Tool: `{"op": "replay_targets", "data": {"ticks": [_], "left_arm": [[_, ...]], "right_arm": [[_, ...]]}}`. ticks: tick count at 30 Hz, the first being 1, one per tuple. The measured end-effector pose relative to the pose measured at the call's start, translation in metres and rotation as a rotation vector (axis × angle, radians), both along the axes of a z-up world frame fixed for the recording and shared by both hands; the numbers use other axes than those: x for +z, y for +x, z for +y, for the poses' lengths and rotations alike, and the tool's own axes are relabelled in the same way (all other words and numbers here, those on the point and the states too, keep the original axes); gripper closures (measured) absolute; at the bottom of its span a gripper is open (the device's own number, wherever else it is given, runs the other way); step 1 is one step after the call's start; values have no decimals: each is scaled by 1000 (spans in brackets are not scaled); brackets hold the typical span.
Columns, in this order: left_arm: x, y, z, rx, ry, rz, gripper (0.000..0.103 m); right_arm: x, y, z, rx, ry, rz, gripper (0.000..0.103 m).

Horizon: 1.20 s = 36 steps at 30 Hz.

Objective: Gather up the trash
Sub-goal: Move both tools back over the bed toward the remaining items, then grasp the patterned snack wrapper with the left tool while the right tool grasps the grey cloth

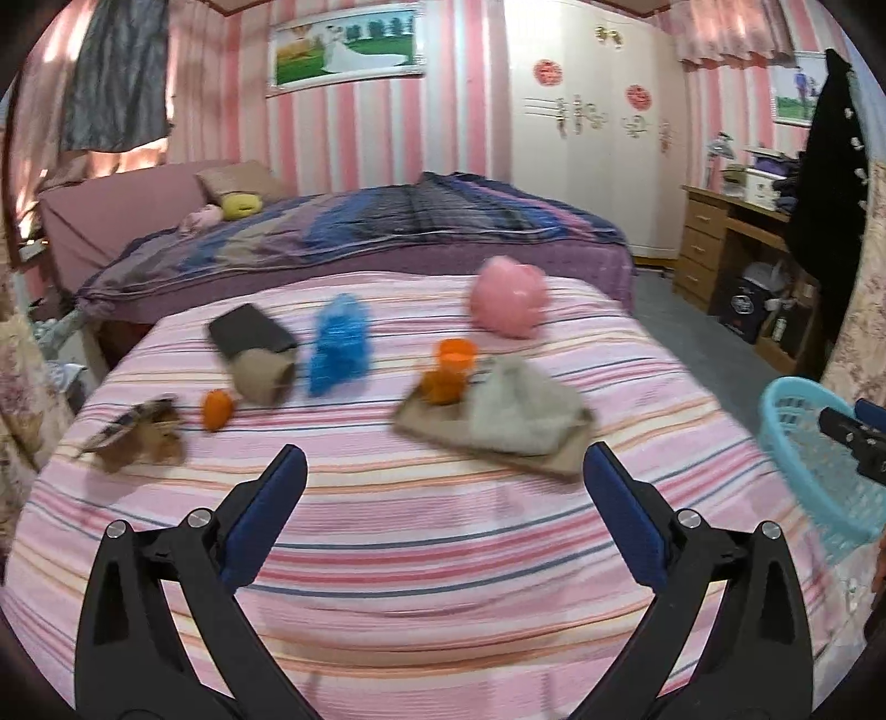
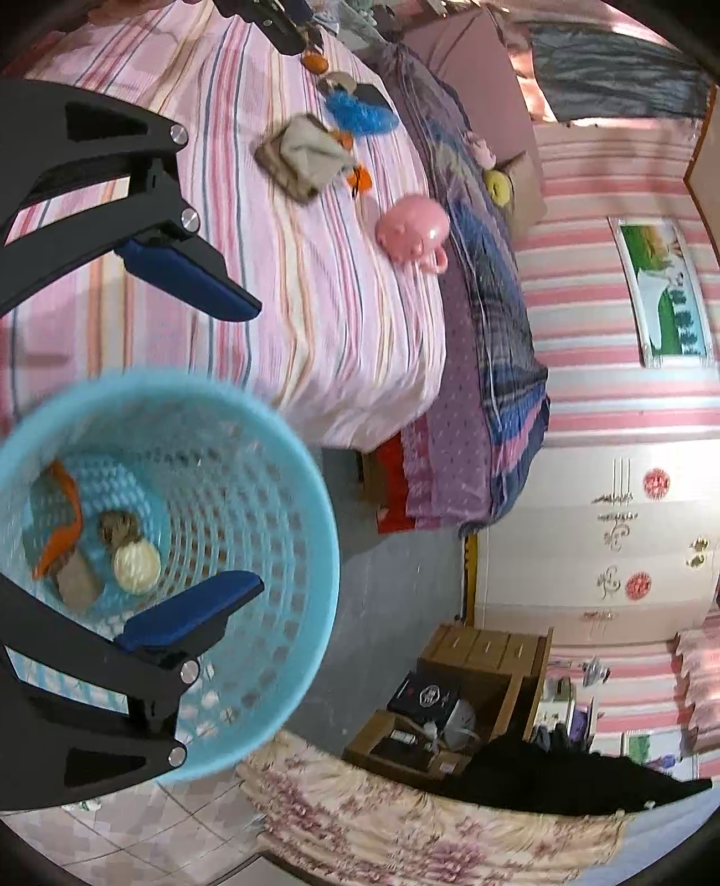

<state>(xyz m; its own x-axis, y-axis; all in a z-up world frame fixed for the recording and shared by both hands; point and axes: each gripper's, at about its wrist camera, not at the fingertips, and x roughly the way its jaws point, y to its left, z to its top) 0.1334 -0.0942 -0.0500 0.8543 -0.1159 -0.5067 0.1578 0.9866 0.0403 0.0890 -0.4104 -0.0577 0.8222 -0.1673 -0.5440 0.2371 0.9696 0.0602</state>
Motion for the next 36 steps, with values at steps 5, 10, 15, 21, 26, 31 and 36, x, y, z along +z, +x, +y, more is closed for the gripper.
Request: {"op": "replay_targets", "data": {"ticks": [5, 10, 15, 21, 26, 31, 36], "left_arm": [[-4, 5, 47, 73, 27, -2, 6], [-12, 12, 89, 134, 16, 23, 6], [-17, 18, 124, 196, 47, 25, 6], [-16, 31, 176, 281, 73, 21, 6], [-17, 45, 214, 328, 76, 42, 6], [-26, 60, 237, 309, 75, 84, 10], [-34, 77, 246, 249, 47, 154, 38]], "right_arm": [[-5, 16, 36, 63, -3, 17, 13], [-9, 30, 64, 110, -8, 34, 13], [-11, 42, 89, 157, -21, 43, 13], [-14, 54, 109, 183, -26, 54, 13], [-18, 61, 118, 192, -25, 67, 13], [-22, 68, 125, 200, -33, 88, 13], [-23, 74, 128, 205, -30, 99, 13]]}}
